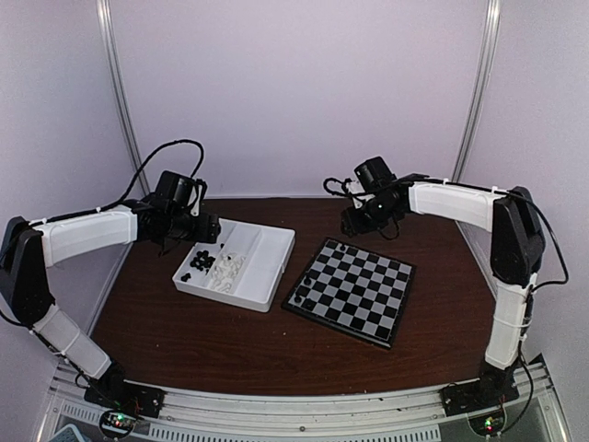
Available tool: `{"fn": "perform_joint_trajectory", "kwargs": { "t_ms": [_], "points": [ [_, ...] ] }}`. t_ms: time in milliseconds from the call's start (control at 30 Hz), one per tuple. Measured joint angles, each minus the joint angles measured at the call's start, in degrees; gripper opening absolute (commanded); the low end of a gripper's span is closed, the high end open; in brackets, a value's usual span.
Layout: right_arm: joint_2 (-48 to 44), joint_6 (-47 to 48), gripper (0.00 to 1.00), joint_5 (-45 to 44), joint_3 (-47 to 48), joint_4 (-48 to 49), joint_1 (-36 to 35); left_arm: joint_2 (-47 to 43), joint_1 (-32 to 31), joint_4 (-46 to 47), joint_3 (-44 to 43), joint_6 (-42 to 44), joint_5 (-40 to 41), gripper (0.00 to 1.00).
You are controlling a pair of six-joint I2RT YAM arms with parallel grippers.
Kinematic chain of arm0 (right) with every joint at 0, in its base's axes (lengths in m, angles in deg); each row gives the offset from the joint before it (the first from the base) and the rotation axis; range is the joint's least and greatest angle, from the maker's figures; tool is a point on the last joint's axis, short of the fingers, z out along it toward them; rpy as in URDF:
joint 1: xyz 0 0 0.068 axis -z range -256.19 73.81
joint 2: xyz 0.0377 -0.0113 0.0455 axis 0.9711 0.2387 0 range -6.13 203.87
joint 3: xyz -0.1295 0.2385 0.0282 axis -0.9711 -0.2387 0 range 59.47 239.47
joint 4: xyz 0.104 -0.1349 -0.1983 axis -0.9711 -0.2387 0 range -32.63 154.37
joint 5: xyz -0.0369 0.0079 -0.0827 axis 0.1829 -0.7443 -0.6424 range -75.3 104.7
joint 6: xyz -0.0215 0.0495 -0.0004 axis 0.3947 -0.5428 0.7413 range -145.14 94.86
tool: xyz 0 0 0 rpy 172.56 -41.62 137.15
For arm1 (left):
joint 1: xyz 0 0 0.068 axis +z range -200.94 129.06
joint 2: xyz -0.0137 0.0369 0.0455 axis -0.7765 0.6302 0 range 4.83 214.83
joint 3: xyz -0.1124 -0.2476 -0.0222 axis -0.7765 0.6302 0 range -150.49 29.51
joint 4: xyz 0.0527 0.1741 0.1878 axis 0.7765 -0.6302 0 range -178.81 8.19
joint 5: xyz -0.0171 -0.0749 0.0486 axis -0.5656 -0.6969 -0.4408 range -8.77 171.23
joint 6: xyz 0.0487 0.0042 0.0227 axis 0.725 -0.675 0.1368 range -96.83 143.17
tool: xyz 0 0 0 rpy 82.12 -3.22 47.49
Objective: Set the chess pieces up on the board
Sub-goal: Pick up the chess piece from the storage box.
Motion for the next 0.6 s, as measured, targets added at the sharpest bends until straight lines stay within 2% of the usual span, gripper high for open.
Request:
{"fn": "perform_joint_trajectory", "kwargs": {
  "t_ms": [133, 367, 600],
  "points": [
    [-4.83, -0.26, 0.54, 1.64, -6.25, 5.95, 0.00, 0.15, 0.50, -3.58, 0.07, -1.79, -1.31, 0.62],
    [-9.01, -1.99, 0.53, 3.93, -15.82, 11.93, 0.00, 3.65, 3.41, -8.81, -1.75, -3.72, -4.52, 0.55],
    [-10.86, -3.45, 0.52, 6.27, -20.76, 13.62, 0.00, 8.04, 5.33, -12.74, -7.43, -3.80, -6.05, 0.50]
  ]
}}
